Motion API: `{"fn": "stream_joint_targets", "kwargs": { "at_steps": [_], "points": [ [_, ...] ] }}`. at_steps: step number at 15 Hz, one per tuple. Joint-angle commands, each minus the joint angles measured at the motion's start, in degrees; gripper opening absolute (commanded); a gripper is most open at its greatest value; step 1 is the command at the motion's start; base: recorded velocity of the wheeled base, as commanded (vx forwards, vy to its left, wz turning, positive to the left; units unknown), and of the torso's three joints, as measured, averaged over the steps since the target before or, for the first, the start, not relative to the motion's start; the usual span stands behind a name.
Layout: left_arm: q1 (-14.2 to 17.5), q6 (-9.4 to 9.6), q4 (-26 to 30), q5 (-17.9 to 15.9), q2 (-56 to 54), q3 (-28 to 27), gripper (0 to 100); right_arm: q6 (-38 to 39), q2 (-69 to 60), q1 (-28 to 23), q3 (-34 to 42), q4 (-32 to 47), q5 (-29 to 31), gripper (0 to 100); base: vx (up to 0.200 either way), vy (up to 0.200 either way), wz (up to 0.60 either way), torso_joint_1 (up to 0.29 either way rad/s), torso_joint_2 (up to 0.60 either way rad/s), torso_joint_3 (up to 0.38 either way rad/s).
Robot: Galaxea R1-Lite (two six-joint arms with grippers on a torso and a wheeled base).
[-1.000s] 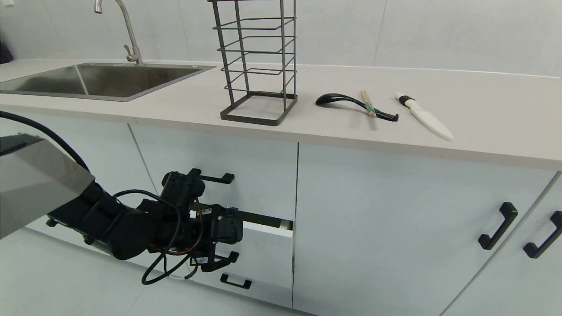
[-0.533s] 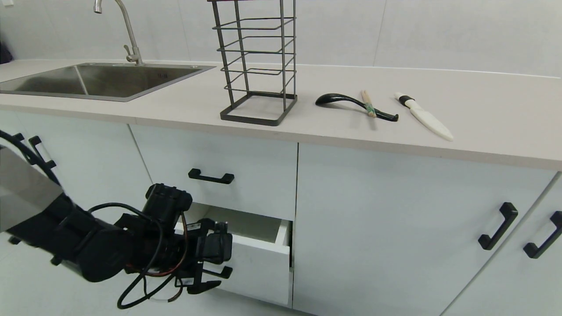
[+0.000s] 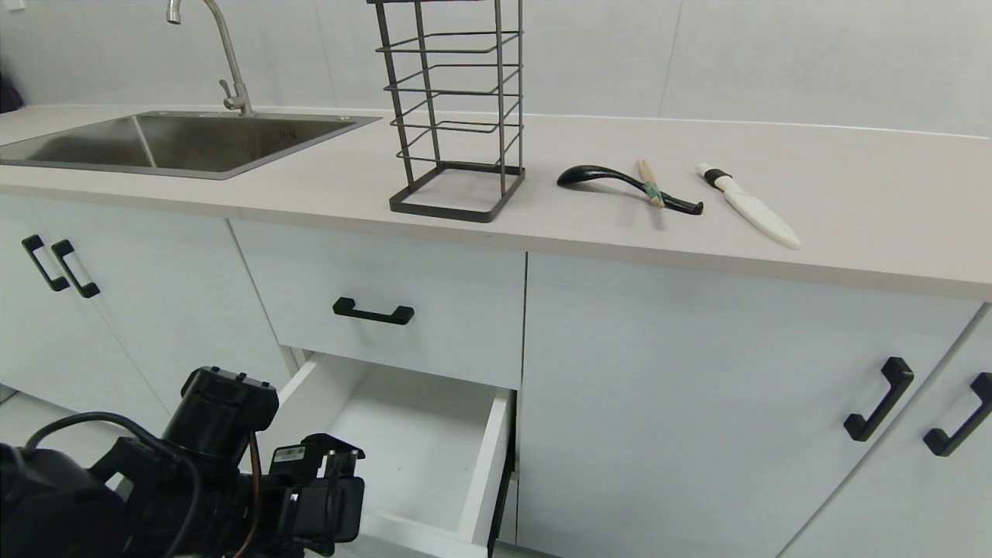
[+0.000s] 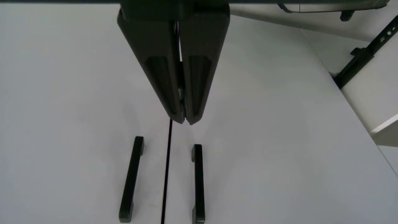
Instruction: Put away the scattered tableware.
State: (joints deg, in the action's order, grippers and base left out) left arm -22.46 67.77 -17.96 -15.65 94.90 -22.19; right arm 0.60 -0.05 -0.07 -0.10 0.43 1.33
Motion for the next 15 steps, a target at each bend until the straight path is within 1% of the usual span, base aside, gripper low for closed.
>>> {"fn": "stream_joint_targets", "kwargs": {
  "at_steps": [1,6,9,10,11,13,14,15],
  "points": [
    [-0.1,0.0,-0.1,0.0,-0.7,0.1,100,0.0,0.0,0.0,0.0,-0.1,0.0,0,0.0,0.0,0.0,0.0,0.0,0.0],
    [-0.4,0.0,-0.1,0.0,-1.3,0.2,100,-0.1,0.0,0.0,0.0,0.0,0.0,0,0.0,0.0,0.0,0.0,0.0,0.0],
    [-0.6,-0.27,0.0,-0.1,-3.6,0.3,100,0.0,0.0,0.0,0.0,-0.1,0.0,0,0.0,0.0,0.0,0.0,0.0,0.0],
    [-2.3,-4.75,-0.3,-0.1,-5.3,-1.1,100,0.0,0.0,0.0,0.0,-0.1,0.0,0,0.0,0.0,0.0,0.0,0.0,0.0],
    [-5.1,-10.55,-0.2,-0.1,-6.9,-2.6,100,0.0,0.0,0.0,0.0,0.0,0.0,0,0.0,0.0,0.0,0.0,0.0,0.0],
    [-11.7,-23.82,-0.1,-0.1,-11.1,-3.6,100,0.0,0.0,0.0,0.0,0.0,0.0,0,0.0,0.0,0.0,0.0,0.0,0.0],
    [-14.2,-29.45,-0.1,0.0,-12.6,-3.7,100,0.0,0.0,0.0,0.0,-0.1,0.0,0,0.0,0.0,0.0,0.0,0.0,0.0],
    [-15.3,-34.28,-0.5,0.0,-13.6,-4.0,100,0.0,0.0,0.0,0.0,-0.1,0.0,0,0.0,0.0,0.0,0.0,0.0,0.0]
  ]
}}
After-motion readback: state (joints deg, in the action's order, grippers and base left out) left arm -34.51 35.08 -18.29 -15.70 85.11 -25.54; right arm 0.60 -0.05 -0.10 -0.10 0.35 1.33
